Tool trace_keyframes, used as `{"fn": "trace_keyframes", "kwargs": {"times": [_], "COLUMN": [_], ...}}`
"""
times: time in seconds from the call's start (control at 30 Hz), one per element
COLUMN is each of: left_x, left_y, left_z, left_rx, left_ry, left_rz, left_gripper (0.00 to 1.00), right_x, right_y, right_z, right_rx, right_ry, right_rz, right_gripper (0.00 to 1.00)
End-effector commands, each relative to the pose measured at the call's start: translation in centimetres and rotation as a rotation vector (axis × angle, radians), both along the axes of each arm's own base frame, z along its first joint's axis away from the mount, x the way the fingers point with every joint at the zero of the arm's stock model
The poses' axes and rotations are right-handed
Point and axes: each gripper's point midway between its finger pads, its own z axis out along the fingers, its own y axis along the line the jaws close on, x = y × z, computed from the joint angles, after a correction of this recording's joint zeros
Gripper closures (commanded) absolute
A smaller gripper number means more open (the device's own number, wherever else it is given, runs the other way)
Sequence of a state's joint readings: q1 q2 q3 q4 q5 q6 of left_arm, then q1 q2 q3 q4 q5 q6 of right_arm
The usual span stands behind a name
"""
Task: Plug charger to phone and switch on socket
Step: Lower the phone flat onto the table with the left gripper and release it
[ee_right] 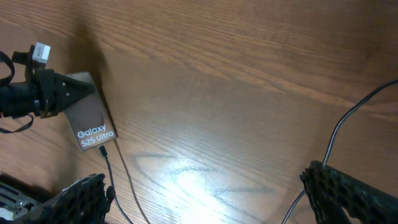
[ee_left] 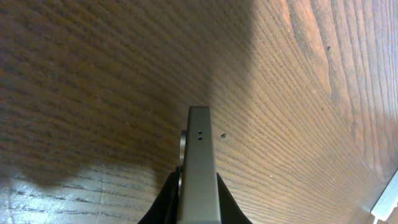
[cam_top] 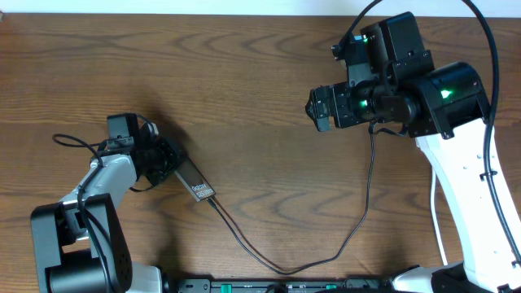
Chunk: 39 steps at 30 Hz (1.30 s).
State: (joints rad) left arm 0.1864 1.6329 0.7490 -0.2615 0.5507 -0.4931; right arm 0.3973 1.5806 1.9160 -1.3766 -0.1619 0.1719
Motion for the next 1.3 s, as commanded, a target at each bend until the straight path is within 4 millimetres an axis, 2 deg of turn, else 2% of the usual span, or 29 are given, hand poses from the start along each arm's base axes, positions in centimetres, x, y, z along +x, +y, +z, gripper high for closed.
{"fn": "trace_keyframes", "kwargs": {"times": [0.0, 0.2, 0.33, 0.4, 0.57, 0.7, 0.8, 1.27], "left_x": [0.2, 0.2, 0.1, 0.0, -0.3, -0.6, -0.8, -2.0], "left_y": [-0.1, -0.1, -0.2, -0.2, -0.2, -0.3, -0.3, -0.5], "left_z": [0.1, 0.1, 0.1, 0.0, -0.1, -0.1, -0.2, -0.5], "left_rx": [-0.002, -0.002, -0.003, -0.003, -0.006, -0.008, -0.01, -0.02], "left_ry": [-0.007, -0.006, -0.003, 0.001, 0.015, 0.026, 0.036, 0.092], "left_rz": [-0.01, -0.009, -0.01, -0.01, -0.01, -0.01, -0.01, -0.01], "left_gripper": [0.92, 0.84, 0.83, 0.76, 0.69, 0.55, 0.48, 0.46], "right_x": [-0.4, -0.5, -0.4, -0.4, -0.4, -0.4, -0.4, -0.4], "right_y": [0.1, 0.1, 0.1, 0.1, 0.1, 0.1, 0.1, 0.1], "right_z": [0.3, 0.3, 0.3, 0.3, 0.3, 0.3, 0.3, 0.3], "right_rx": [0.001, 0.0, 0.001, 0.001, 0.001, 0.001, 0.001, 0.001], "right_ry": [-0.007, -0.003, -0.006, -0.006, -0.006, -0.006, -0.006, -0.005], "right_rz": [0.002, 0.002, 0.002, 0.002, 0.002, 0.002, 0.002, 0.002], "right_gripper": [0.01, 0.01, 0.01, 0.01, 0.01, 0.01, 0.01, 0.01]}}
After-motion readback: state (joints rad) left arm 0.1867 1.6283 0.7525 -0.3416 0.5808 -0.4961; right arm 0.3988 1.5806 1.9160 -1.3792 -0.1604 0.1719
